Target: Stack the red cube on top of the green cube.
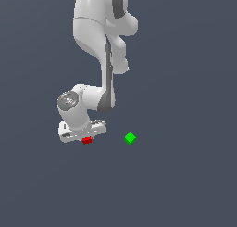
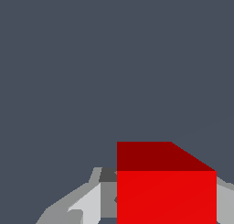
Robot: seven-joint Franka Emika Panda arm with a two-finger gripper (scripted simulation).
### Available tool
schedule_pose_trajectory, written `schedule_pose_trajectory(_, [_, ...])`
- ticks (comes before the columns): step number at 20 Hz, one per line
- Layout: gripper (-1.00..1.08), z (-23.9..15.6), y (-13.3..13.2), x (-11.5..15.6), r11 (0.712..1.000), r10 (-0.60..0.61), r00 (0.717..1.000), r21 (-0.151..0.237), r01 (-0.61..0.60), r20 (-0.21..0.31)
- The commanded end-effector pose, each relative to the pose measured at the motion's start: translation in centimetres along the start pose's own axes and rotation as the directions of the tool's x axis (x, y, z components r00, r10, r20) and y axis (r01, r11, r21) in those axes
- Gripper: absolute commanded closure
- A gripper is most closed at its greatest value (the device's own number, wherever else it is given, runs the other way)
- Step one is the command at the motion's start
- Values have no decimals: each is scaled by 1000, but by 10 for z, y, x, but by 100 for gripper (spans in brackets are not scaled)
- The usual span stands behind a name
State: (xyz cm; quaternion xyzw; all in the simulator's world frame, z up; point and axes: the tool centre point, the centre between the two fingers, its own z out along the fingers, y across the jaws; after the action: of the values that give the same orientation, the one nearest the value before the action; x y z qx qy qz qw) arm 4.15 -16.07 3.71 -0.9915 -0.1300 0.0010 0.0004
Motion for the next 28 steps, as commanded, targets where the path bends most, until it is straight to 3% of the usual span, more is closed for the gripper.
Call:
schedule_pose_trajectory(1, [108,-15,0,0,1000,0,1000,-1,0,-2])
schedule_pose_trajectory(10, [108,-72,0,0,1000,0,1000,-1,0,-2])
schedule_pose_trajectory(19, [108,-81,-1,1,1000,0,1000,-2,0,-3])
schedule_pose_trajectory(23, [108,-78,-15,4,1000,0,1000,-2,0,-3])
schedule_pose_trajectory(28, [108,-68,-51,12,1000,0,1000,-2,0,-3])
